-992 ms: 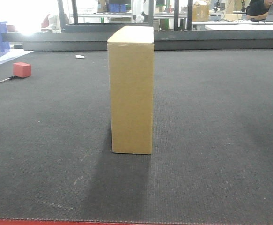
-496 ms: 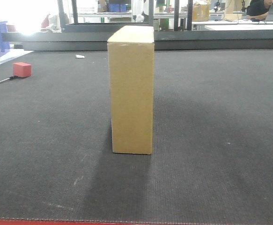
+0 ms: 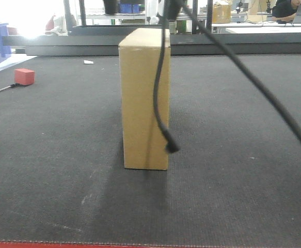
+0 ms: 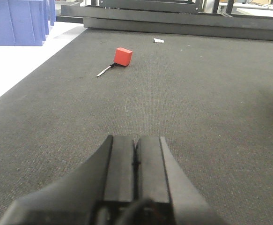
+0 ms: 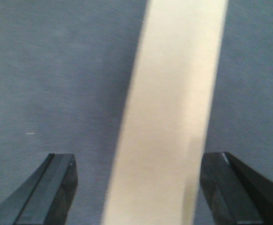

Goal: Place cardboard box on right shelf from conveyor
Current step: 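Lower the right gripper over the tan box and close on it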

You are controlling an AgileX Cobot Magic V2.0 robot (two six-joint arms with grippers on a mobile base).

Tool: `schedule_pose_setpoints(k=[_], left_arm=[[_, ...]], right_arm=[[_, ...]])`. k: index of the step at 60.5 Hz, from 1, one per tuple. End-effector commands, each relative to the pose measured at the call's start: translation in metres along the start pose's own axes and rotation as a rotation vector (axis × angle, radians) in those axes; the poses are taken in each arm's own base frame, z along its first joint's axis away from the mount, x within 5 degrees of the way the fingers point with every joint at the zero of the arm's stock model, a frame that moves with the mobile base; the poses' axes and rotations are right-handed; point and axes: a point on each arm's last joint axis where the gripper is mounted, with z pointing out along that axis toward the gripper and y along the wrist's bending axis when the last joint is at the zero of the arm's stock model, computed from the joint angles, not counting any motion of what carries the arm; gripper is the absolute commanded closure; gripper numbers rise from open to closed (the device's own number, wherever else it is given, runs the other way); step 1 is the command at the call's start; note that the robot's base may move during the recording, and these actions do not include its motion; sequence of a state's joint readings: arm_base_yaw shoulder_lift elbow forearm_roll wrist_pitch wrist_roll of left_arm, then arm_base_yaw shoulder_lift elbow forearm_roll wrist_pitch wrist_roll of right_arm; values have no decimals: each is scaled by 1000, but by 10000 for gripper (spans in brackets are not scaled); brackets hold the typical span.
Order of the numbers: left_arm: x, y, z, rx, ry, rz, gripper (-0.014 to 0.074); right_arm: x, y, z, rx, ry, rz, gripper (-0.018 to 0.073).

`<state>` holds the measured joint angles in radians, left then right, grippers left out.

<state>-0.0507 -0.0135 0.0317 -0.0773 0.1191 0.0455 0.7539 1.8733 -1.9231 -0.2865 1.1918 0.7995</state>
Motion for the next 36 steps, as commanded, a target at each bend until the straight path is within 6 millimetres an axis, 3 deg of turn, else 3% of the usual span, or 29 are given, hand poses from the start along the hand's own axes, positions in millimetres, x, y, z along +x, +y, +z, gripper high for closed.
schedule_pose_setpoints(k=[1, 36], left_arm=[[-6, 0, -1, -4, -91, -5, 712], [-6, 0, -1, -4, -91, -5, 712]], right_arm=[[-13, -7, -26, 12, -98, 23, -71], [-16, -6, -11, -1, -104, 71, -71]])
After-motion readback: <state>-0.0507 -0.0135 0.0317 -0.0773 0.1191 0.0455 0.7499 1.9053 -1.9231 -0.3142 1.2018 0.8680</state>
